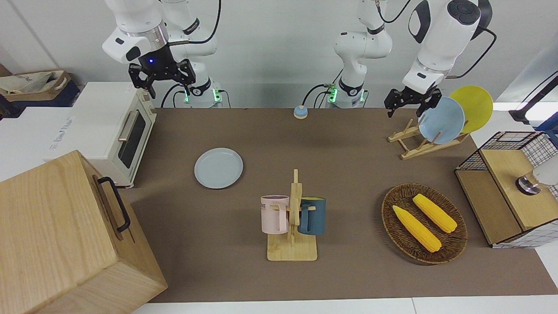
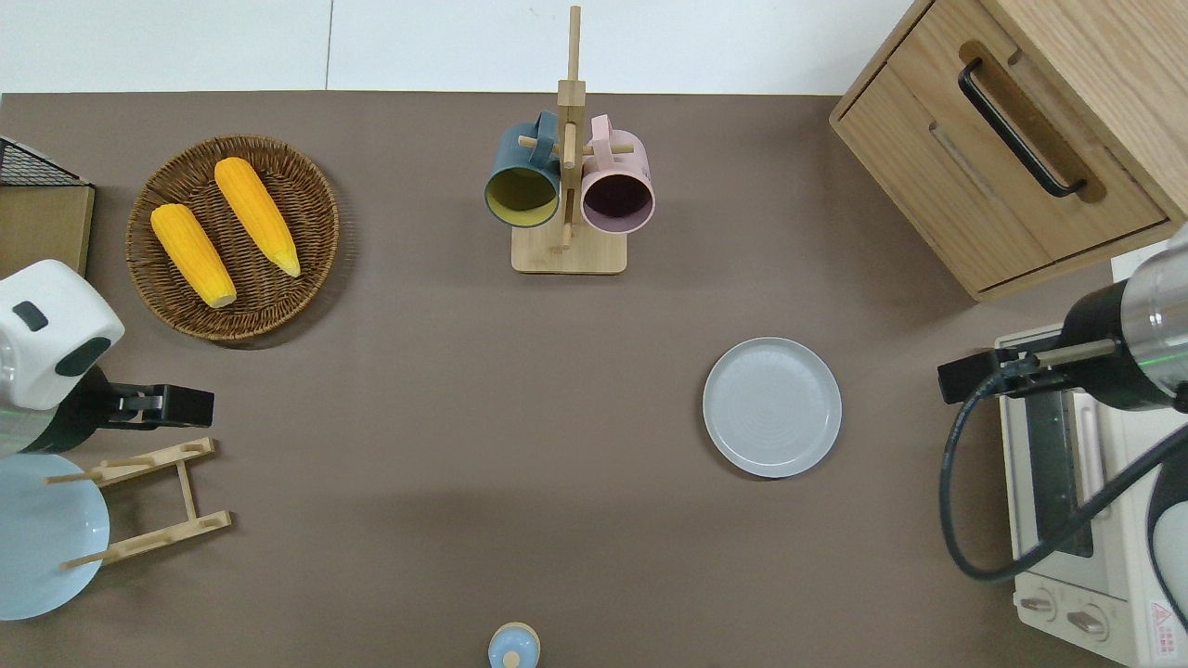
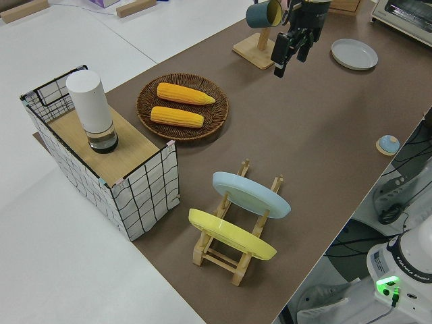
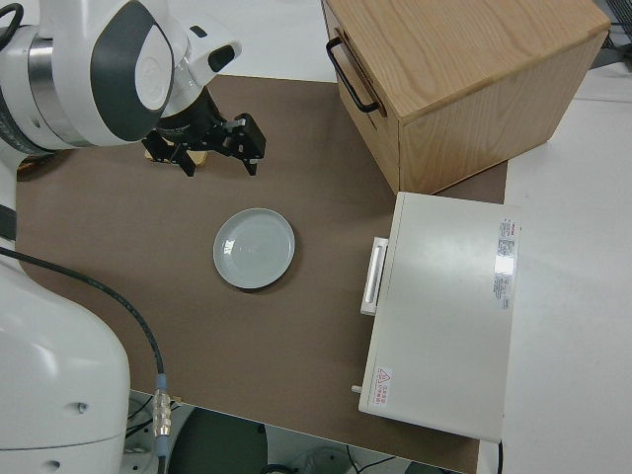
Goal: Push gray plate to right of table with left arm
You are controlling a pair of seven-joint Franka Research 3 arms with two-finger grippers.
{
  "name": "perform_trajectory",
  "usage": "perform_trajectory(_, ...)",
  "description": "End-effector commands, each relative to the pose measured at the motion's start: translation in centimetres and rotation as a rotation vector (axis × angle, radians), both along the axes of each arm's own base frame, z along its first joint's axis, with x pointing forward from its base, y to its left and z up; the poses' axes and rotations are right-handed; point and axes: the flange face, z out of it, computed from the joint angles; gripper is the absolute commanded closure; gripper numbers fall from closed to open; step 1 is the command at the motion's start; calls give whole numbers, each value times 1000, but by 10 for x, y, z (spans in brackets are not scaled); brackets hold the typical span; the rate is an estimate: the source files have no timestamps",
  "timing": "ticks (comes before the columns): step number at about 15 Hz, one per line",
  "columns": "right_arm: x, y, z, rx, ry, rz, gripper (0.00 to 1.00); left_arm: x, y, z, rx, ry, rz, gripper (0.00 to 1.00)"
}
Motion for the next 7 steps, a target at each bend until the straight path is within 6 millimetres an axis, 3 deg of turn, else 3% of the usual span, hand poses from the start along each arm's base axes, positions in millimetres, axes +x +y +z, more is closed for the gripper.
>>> perform_trajectory(1, -2, -2, 4, 9, 5, -6, 17, -9, 1, 0, -13, -20, -12, 0)
perform_trajectory(7, -3, -2, 4, 9, 5, -5, 17, -10, 4, -1, -15, -10, -13, 0)
